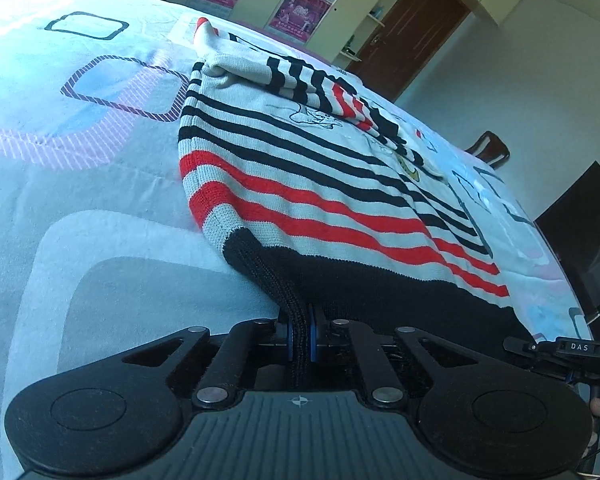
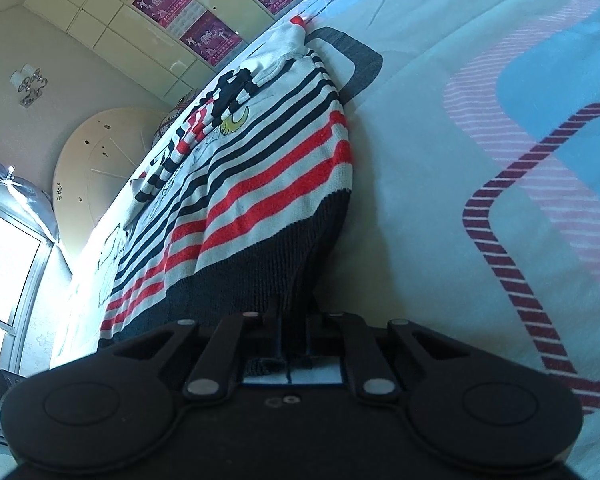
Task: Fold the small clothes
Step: 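Grasp the black hem with both grippers and lift it toward the collar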
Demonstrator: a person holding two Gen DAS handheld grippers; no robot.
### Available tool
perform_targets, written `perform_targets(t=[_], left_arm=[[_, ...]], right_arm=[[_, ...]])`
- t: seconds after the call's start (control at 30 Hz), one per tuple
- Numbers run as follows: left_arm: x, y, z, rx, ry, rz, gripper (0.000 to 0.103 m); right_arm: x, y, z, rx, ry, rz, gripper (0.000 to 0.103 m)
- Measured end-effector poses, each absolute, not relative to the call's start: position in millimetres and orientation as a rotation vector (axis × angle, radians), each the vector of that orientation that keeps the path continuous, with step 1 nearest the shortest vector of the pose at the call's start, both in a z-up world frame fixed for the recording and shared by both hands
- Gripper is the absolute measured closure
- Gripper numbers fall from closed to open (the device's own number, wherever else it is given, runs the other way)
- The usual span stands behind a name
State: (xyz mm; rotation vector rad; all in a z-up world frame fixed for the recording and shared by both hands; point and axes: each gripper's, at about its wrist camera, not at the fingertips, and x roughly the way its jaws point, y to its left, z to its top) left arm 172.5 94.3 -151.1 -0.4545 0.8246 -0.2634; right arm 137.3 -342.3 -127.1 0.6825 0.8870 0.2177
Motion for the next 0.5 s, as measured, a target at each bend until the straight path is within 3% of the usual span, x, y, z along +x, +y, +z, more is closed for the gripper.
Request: perform_targets(t=[0.4, 0.5], left_arm=[[148, 127, -116, -0.43, 0.726, -0.237, 0.098], [146, 132, -132, -0.41, 0.788, -0.22, 0.098]], right_arm=[[118, -348, -79, 0.552, 0.756, 0.251, 0.096], [121, -352, -97, 0.503, 0.834, 0.217, 0.097]])
